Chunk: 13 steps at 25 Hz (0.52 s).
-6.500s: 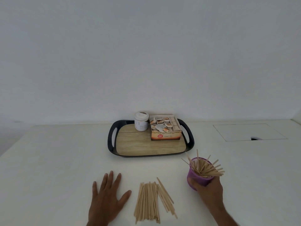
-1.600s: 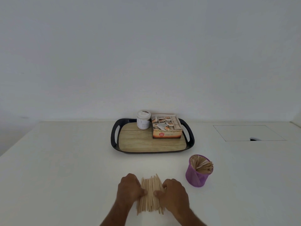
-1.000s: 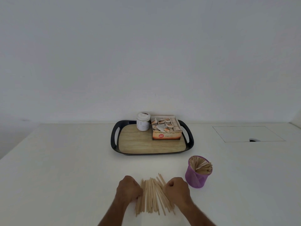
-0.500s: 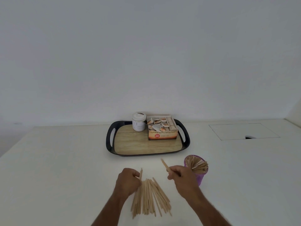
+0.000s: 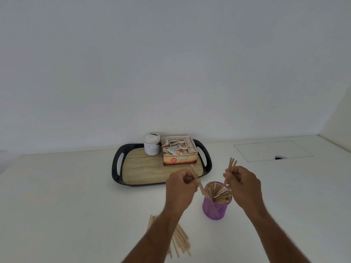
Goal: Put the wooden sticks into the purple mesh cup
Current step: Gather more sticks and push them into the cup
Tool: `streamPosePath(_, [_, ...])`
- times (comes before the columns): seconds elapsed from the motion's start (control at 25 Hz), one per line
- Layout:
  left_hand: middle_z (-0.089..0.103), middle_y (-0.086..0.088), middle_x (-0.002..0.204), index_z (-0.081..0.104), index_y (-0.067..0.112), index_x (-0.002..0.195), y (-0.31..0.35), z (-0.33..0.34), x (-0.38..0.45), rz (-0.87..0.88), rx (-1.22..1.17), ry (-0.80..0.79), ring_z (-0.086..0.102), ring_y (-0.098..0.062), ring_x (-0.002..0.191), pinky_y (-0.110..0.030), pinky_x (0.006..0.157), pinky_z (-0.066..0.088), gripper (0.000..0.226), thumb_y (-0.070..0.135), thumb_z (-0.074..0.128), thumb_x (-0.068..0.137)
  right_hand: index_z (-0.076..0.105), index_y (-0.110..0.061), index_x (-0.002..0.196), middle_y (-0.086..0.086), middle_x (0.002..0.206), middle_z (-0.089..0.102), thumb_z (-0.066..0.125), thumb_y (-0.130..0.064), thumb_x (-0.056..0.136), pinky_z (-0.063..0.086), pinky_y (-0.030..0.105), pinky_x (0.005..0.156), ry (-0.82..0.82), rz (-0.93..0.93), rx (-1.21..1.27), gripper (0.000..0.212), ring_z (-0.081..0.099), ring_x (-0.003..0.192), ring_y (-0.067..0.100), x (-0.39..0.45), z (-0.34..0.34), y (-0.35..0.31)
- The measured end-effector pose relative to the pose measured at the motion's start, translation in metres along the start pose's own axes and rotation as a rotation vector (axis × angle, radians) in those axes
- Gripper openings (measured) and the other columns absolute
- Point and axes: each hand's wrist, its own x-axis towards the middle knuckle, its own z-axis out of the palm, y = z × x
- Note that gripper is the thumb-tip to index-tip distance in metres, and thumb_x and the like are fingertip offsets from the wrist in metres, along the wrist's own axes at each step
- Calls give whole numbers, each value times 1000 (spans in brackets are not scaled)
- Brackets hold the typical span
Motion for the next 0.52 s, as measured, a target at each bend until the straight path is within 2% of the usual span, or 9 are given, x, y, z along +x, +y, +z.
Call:
streamPosePath(0.16, [74,6,70,72,28,74,-3,25,6,69,102,-26,71,-9,67,-30,71,62,23,6,77,80,73,-17,86,-6,69,72,65,-18,88,57,41,77,-21,60,-9,8,69,69,14,-1,4,14])
streamPosePath(0.24, [75,7,79,75,23,86,-8,31,7,73,174,-74,71,-8,73,-24,73,60,16,8,77,80,74,-15,90,-5,70,73,65,-16,88,58,39,79,-38,150,42,10,71,69,14,-2,5,21])
streamPosePath(0.36, [75,6,93,75,17,104,-15,31,8,49,223,-91,70,-5,83,-17,77,56,23,15,79,82,73,-10,107,1,84,75,62,-13,90,57,37,84,-46,174,16,20,71,76,16,-2,5,30])
streamPosePath(0.44, [75,8,92,75,17,106,-19,24,8,63,216,-48,69,-1,82,-20,79,58,21,19,77,85,72,-8,108,3,91,76,61,-11,90,54,38,88,-20,112,-45,22,71,85,20,-3,5,29])
streamPosePath(0.52, [74,12,87,76,19,101,-24,13,8,56,198,21,69,0,79,-27,79,61,16,22,76,86,73,-9,107,1,95,75,63,-9,89,53,30,86,52,13,-83,21,70,86,18,-7,7,24])
